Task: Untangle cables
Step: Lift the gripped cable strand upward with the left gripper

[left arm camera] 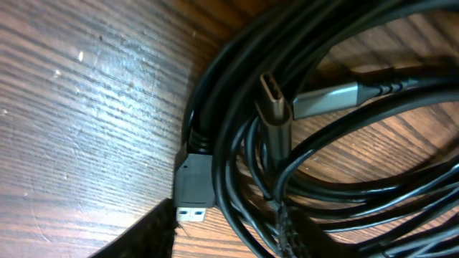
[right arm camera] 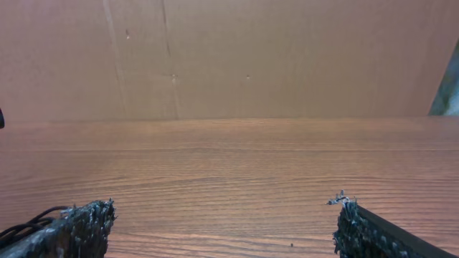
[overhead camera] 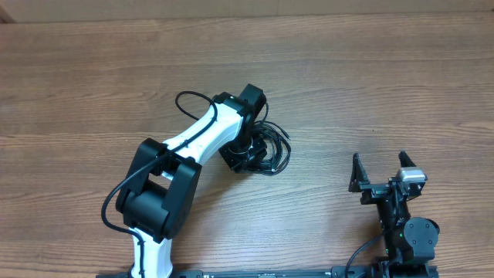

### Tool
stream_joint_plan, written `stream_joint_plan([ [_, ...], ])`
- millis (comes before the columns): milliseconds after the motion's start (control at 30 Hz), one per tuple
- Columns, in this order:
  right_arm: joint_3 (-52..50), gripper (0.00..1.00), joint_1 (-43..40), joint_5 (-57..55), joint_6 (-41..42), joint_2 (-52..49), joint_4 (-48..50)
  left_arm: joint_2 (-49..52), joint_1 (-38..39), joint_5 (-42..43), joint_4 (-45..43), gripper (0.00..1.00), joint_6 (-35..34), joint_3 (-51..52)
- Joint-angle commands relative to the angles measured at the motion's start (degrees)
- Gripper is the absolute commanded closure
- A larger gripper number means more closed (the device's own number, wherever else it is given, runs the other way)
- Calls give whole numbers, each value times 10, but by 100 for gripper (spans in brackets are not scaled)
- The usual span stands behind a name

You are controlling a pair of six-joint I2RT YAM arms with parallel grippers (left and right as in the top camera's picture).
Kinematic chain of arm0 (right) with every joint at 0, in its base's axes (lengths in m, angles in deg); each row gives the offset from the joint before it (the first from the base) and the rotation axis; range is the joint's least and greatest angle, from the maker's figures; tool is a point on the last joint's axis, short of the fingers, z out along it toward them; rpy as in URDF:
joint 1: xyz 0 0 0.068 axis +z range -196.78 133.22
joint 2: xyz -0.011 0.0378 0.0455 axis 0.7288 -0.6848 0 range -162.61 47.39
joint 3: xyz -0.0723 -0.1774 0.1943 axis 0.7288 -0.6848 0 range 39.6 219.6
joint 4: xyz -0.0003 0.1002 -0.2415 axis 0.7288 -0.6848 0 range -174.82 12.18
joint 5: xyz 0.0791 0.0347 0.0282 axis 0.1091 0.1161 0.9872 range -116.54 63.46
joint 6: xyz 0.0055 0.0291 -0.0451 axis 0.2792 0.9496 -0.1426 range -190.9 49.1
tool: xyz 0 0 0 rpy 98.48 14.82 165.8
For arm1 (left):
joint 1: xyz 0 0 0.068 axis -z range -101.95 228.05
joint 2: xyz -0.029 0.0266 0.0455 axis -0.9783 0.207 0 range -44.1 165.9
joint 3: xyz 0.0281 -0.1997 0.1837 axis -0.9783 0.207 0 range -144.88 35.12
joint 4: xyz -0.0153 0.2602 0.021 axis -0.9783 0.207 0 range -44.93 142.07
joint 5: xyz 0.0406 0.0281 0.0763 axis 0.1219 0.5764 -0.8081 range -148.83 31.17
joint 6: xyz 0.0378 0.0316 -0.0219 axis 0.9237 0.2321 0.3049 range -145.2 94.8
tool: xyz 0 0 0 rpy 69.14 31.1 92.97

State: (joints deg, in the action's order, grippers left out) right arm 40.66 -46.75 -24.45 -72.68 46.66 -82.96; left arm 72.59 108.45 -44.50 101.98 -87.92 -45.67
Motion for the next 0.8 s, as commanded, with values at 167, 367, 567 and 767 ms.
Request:
stream_joint_plan([
  [167, -6, 0, -1, -5, -4, 6, 3, -8, 0, 7, 0, 96, -1, 1],
  [367, -6, 0, -1, -5, -4, 6, 3, -19, -19, 16, 52, 96, 48, -54],
  [567, -6, 0, -1, -5, -4, 6, 3, -62, -23, -50, 151, 96, 75, -167],
  [767, -6, 0, -1, -5, -4, 6, 3, -136, -22, -142, 205, 96, 97, -230],
])
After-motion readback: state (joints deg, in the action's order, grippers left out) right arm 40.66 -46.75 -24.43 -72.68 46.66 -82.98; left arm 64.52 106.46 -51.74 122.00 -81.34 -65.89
